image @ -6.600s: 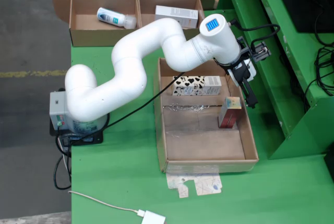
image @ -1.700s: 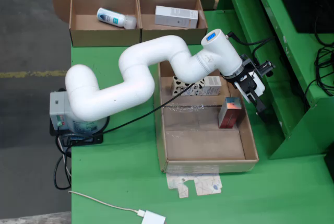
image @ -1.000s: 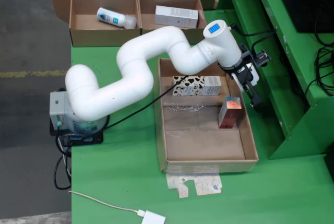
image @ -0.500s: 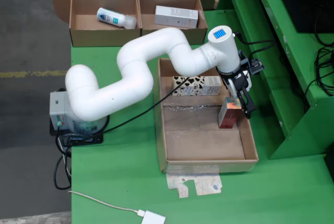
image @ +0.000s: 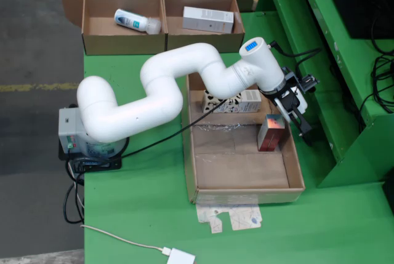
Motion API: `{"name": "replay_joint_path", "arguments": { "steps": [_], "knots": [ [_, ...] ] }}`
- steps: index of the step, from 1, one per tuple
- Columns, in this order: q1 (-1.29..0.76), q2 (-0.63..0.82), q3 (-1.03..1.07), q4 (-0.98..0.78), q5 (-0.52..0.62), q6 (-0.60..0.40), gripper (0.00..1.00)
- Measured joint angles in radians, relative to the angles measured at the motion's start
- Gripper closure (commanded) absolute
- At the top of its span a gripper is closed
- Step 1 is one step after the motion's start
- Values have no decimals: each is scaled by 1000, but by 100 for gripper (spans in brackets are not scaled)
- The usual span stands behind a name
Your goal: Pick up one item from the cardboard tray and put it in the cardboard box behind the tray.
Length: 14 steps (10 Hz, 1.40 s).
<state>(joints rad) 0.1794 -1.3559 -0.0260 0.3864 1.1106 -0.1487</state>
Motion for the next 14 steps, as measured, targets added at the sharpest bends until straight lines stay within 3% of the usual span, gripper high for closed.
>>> {"name": "replay_joint_path", "arguments": {
  "steps": [2,14],
  "knots": [
    [-5,-5,0,114,-132,-3,0],
    [-6,-19,0,115,-138,-19,0]
  ]
}}
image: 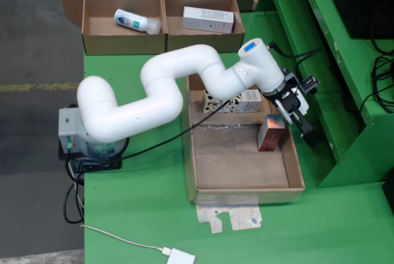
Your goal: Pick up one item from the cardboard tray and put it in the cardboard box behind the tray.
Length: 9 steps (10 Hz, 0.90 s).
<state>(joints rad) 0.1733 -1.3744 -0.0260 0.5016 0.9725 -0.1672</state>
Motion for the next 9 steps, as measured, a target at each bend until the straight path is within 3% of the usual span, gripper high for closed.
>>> {"name": "replay_joint_path", "arguments": {
  "steps": [2,5,9],
  "knots": [
    [-2,-8,0,-5,11,-5,0],
    [-26,-8,0,-11,144,5,0],
    [-45,32,0,-153,336,28,0]
  ]
}}
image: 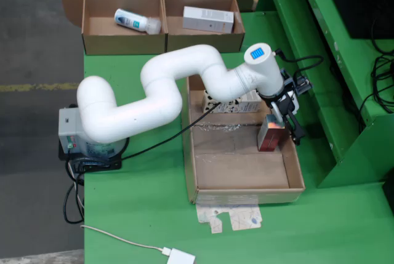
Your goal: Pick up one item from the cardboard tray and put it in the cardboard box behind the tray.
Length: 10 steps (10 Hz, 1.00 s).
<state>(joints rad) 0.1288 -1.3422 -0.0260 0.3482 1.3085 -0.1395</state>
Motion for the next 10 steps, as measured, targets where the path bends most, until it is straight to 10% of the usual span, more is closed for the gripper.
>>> {"name": "replay_joint_path", "arguments": {
  "steps": [10],
  "knots": [
    [-11,0,0,-25,94,9,0]
  ]
}}
